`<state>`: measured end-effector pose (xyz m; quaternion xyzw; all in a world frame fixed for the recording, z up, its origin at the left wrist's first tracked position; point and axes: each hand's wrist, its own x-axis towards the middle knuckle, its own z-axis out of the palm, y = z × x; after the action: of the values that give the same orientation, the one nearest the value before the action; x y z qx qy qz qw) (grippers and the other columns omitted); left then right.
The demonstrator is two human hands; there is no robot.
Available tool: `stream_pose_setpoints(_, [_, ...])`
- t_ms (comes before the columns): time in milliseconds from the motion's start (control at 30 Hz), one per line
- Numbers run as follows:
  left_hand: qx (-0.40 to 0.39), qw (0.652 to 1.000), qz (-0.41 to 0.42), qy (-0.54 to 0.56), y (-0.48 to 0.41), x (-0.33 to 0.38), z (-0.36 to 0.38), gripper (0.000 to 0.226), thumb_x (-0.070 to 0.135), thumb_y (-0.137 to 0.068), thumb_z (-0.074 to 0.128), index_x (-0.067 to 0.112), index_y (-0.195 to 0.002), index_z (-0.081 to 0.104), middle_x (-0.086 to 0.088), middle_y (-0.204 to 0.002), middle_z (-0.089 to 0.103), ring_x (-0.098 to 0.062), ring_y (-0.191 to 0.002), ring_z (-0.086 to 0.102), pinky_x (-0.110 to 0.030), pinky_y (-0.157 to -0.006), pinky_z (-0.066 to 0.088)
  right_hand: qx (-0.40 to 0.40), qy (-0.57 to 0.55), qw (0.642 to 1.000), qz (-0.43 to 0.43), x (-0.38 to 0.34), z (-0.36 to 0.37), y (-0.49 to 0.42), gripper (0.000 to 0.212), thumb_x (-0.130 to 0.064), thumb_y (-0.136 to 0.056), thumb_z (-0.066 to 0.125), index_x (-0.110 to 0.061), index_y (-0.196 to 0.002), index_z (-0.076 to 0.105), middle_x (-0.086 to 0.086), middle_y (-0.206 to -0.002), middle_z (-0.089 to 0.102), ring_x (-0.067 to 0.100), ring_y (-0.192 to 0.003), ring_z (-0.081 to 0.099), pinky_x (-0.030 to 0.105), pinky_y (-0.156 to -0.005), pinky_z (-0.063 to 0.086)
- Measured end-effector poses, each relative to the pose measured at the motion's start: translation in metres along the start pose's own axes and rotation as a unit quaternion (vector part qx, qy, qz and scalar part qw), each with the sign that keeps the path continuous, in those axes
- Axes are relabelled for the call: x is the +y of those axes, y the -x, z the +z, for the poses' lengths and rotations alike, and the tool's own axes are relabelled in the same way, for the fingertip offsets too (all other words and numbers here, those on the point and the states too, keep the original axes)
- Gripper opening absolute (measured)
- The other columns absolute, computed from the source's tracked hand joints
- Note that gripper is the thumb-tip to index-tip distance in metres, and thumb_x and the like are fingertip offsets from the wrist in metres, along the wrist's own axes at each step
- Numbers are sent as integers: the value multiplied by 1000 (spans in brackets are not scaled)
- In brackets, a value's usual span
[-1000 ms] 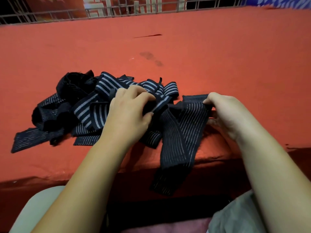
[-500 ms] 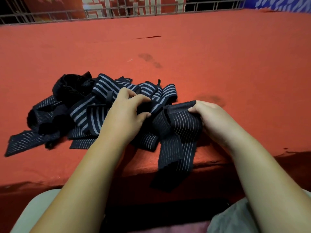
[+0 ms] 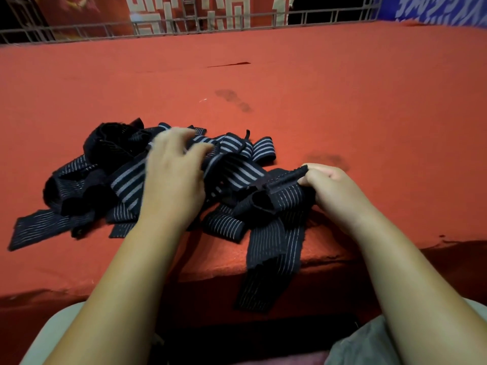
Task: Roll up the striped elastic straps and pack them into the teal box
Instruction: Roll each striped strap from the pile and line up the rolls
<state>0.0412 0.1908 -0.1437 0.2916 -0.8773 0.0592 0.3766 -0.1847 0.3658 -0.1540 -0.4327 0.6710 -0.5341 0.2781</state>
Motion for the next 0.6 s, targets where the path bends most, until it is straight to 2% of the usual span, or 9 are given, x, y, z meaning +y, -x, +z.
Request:
stream_pose_setpoints(67, [-80, 984, 127, 99, -2, 14, 2, 49, 0, -88, 57, 13, -131, 75, -7, -138, 66, -29, -133, 55, -39, -117, 41, -4, -9, 1000, -13, -2, -1, 0, 32, -32, -81, 54, -3, -82, 40, 7, -83, 39, 22, -77, 35, 49, -73, 29])
stream_pose_setpoints(100, [-135, 971, 140, 136, -1, 22, 3, 51, -2, -87, 61, 17, -132, 74, 1, -138, 67, -22, -132, 56, -35, -117, 42, -2, -17, 1000, -20, -2, -2, 1, 30, -30, -81, 54, -4, -80, 39, 6, -82, 38, 22, -77, 34, 48, -72, 28])
stream_pose_setpoints(133, [-171, 964, 132, 156, -1, 27, 5, 52, -1, -87, 70, 23, -133, 72, 8, -136, 67, -18, -130, 57, -36, -115, 45, 3, -25, 999, -28, -2, -2, 2, 27, -27, -82, 54, -6, -78, 38, 6, -81, 37, 21, -76, 33, 48, -71, 27])
stream_pose_setpoints(200, [-174, 968, 100, 150, 2, 33, 15, 45, 10, -89, 80, 32, -128, 73, 15, -128, 69, -17, -122, 60, -41, -106, 51, 11, -34, 998, -44, -2, -3, 2, 25, -26, -82, 54, -10, -75, 36, 4, -80, 35, 21, -76, 32, 48, -71, 26])
stream_pose_setpoints(267, [-136, 977, 66, 151, 2, 33, 23, 27, 19, -94, 80, 32, -118, 78, 14, -114, 74, -19, -111, 64, -44, -97, 54, 9, -35, 998, -51, -2, -3, 3, 27, -29, -81, 54, -9, -74, 36, 5, -79, 35, 22, -77, 32, 50, -71, 27])
stream_pose_setpoints(333, [-99, 982, 11, 160, -1, 32, 24, 14, 22, -98, 76, 29, -109, 81, 12, -105, 77, -19, -105, 68, -44, -95, 55, 5, -36, 998, -46, -1, -4, 3, 29, -29, -81, 55, -7, -75, 37, 6, -80, 36, 23, -77, 33, 50, -72, 28])
stream_pose_setpoints(433, [-77, 983, -52, 160, -5, 28, 20, 11, 22, -98, 74, 29, -103, 80, 14, -99, 76, -11, -98, 71, -41, -93, 57, 5, -40, 999, -36, 1, -7, 3, 27, -27, -82, 55, -8, -75, 37, 6, -80, 36, 23, -78, 33, 48, -74, 29])
stream_pose_setpoints(533, [-151, 967, -27, 205, -7, 26, 14, 19, 23, -93, 80, 35, -108, 80, 22, -105, 75, -2, -104, 67, -33, -98, 55, 1, -42, 999, -34, 2, -8, 3, 27, -27, -82, 55, -7, -76, 39, 7, -80, 38, 23, -78, 36, 47, -75, 30])
stream_pose_setpoints(600, [-195, 960, 2, 202, -6, 32, 14, 28, 30, -90, 85, 42, -115, 79, 26, -110, 73, -3, -109, 63, -33, -99, 53, -1, -49, 998, -40, 1, -6, 4, 25, -24, -84, 54, -7, -76, 39, 7, -80, 39, 23, -78, 37, 47, -75, 30])
